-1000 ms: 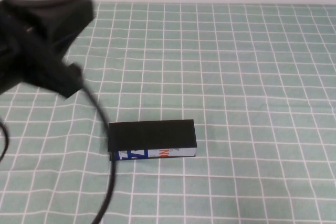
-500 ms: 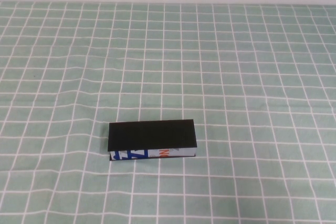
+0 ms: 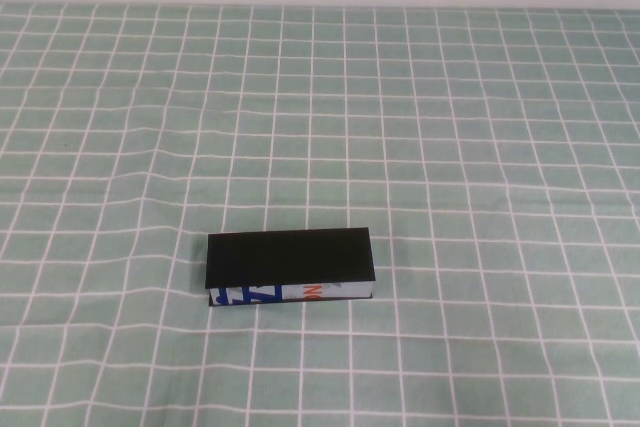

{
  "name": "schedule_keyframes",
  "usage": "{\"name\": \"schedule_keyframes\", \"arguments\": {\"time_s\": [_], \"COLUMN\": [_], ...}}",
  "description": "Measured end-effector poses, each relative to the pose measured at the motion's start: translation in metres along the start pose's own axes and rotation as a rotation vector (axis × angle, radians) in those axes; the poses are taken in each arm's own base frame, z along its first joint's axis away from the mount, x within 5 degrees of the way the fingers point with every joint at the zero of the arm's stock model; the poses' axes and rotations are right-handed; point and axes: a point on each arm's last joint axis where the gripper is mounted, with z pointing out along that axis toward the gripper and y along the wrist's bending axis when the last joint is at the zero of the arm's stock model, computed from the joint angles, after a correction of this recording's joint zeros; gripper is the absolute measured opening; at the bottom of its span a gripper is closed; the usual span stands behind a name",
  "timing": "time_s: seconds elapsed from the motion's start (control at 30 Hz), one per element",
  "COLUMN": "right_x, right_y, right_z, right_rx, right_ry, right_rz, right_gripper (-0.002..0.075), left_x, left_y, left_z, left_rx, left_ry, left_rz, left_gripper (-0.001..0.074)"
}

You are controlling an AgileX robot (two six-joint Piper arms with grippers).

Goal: Return glasses to glasses case

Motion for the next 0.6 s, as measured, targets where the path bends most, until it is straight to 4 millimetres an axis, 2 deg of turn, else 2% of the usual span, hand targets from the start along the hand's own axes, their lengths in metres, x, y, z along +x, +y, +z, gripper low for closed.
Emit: {"name": "schedule_keyframes", "arguments": {"time_s": [0.6], "right_x": [0.0000], "right_y": [0.0000], "right_z": [0.0000], "right_rx": [0.000], "right_ry": [0.000], "right_rz": [0.000], "right_gripper": [-0.0013], "left_x": [0.0003], "left_y": [-0.0002], "left_z": [-0.0001], "left_rx": [0.002], "left_ry": [0.002], "left_rz": [-0.007], "left_gripper": [-0.0006]}}
